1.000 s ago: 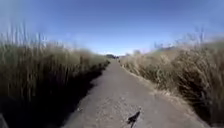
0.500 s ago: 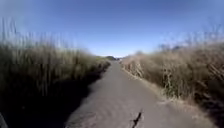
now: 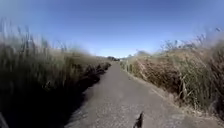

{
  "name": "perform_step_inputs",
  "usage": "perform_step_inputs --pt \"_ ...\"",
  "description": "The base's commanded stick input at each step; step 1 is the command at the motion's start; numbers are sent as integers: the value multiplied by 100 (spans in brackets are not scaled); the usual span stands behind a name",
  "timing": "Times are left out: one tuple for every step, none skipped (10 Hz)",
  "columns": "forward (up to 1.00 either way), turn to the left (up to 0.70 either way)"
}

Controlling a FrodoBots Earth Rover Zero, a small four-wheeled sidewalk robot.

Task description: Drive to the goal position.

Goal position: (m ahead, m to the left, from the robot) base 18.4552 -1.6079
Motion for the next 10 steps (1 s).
perform_step_inputs --pt "70 -27" --pt "70 -27" --pt "70 -18" --pt "70 0" --pt "70 0" --pt "70 0" --pt "70 0" --pt "70 0" --pt "70 0" --pt "70 0"
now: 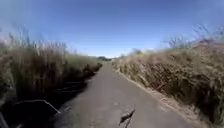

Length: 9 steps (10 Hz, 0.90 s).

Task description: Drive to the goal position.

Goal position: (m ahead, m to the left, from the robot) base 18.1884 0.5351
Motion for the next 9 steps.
perform_step_inputs --pt "70 0" --pt "70 0" --pt "70 0" --pt "70 0" --pt "70 0" --pt "70 9" --pt "70 27" --pt "70 27" --pt "70 15"
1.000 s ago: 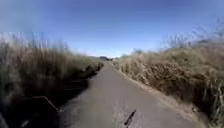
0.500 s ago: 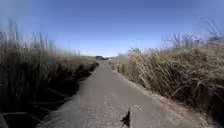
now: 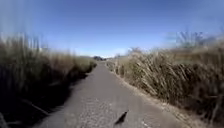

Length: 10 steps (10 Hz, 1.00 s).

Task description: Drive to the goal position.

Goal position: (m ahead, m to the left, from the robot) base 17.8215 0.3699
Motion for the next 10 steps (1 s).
perform_step_inputs --pt "70 0" --pt "70 0" --pt "70 0" --pt "70 0" --pt "70 0" --pt "70 0" --pt "70 0" --pt "70 0" --pt "70 0" --pt "70 -4"
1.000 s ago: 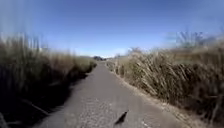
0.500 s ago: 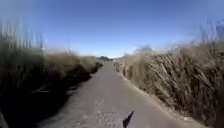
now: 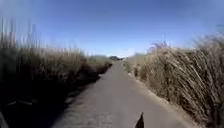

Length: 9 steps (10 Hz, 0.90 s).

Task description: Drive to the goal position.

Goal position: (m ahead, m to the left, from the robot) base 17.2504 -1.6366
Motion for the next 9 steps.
perform_step_inputs --pt "70 -21" --pt "70 -27" --pt "70 -24" --pt "70 -6" --pt "70 0" --pt "70 0" --pt "70 0" --pt "70 0" --pt "70 0"
